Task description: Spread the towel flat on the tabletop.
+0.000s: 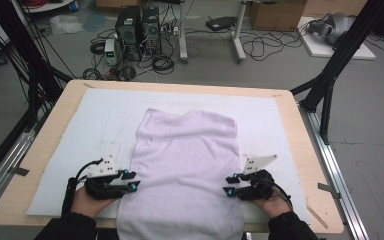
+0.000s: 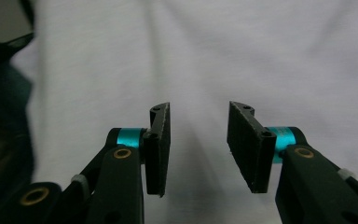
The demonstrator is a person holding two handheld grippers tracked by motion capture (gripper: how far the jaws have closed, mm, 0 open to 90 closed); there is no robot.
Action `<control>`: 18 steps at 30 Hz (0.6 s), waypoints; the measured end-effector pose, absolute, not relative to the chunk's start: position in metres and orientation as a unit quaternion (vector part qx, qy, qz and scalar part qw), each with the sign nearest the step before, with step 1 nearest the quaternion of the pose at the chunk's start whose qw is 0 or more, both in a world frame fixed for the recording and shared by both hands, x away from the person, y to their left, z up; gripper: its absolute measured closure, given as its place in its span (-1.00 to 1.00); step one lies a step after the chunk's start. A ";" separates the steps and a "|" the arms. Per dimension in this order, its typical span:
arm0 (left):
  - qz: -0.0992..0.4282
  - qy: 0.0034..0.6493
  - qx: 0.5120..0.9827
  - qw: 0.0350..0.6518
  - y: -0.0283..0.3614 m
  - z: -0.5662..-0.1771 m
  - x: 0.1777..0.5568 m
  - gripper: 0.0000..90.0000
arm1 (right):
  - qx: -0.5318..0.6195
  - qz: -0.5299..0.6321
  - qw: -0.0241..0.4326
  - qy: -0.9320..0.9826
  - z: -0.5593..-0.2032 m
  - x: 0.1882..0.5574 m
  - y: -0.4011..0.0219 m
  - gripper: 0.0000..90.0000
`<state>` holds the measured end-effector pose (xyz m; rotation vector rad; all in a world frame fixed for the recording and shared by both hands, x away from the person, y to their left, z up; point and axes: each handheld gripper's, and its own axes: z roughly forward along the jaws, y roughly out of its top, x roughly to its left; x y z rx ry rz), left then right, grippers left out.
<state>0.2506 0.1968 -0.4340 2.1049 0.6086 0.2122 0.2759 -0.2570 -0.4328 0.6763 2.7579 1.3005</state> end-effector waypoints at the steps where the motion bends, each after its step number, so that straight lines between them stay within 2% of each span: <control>1: 0.084 0.237 0.856 0.451 0.196 -0.435 0.246 0.38 | 0.207 0.420 -0.007 0.883 -0.435 0.268 -0.252 0.31; 3: 0.062 0.211 0.870 0.441 0.193 -0.439 0.237 0.41 | 0.191 0.424 -0.029 0.885 -0.439 0.260 -0.246 0.33; 5: 0.060 0.204 0.879 0.427 0.191 -0.442 0.234 0.52 | 0.166 0.402 -0.030 0.900 -0.441 0.252 -0.237 0.44; 7: 0.067 0.198 0.882 0.421 0.189 -0.446 0.232 0.76 | 0.150 0.390 -0.003 0.908 -0.443 0.249 -0.233 0.68; 8: 0.061 0.202 0.881 0.423 0.190 -0.446 0.233 0.92 | 0.153 0.386 -0.003 0.910 -0.442 0.249 -0.233 0.86; 9: 0.059 0.202 0.882 0.422 0.190 -0.446 0.233 0.94 | 0.150 0.385 -0.013 0.910 -0.442 0.250 -0.233 0.93; 16: 0.044 0.198 0.880 0.429 0.197 -0.442 0.219 0.97 | 0.131 0.399 -0.033 0.907 -0.436 0.238 -0.239 0.97; 18: 0.040 0.194 0.879 0.434 0.198 -0.442 0.212 0.96 | 0.122 0.406 -0.037 0.905 -0.434 0.231 -0.241 0.88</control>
